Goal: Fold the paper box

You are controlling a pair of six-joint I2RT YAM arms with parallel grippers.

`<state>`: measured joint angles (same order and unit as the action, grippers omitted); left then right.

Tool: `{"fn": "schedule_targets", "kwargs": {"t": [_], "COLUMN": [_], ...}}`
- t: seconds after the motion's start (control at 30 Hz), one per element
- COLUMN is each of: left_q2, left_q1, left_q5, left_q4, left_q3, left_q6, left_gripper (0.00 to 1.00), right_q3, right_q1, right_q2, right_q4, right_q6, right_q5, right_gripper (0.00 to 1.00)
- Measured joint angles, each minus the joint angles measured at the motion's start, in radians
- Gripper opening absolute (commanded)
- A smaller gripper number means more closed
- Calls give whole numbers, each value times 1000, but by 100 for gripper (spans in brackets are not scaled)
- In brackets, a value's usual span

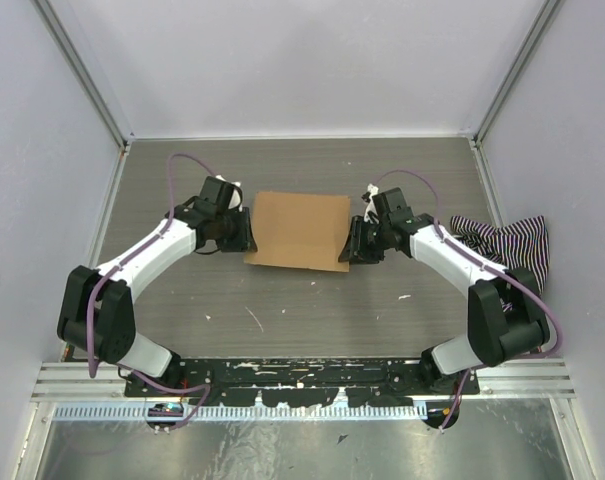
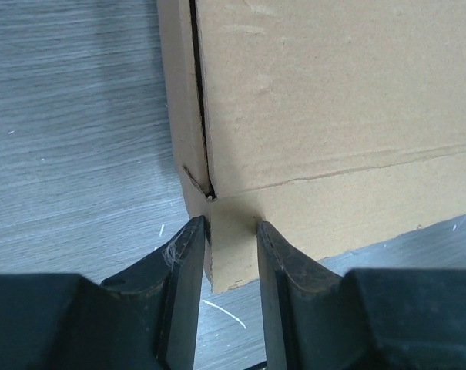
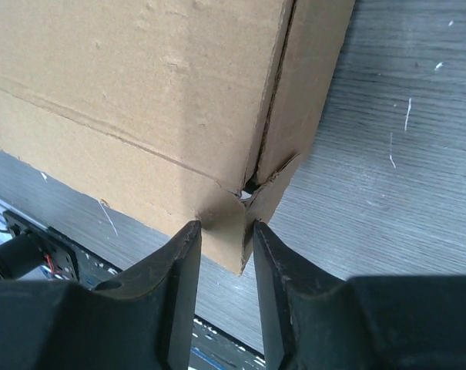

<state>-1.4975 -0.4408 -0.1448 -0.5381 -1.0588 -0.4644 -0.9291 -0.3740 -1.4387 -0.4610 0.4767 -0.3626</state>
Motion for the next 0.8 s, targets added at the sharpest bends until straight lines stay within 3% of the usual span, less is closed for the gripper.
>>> {"fn": "schedule_targets", "kwargs": {"t": [0.8], "left_q2": [0], "left_q1": [52], "left_q5": [-98], "left_q4": [-50], "left_q3": [0], "left_q6": [11], "left_gripper": [37], "right_q3": [-31], "right_q1": [85], "right_q2": [-71], "right_q4": [-36], "right_q6": [-36], "right_q5": [-250], "right_gripper": [39]}}
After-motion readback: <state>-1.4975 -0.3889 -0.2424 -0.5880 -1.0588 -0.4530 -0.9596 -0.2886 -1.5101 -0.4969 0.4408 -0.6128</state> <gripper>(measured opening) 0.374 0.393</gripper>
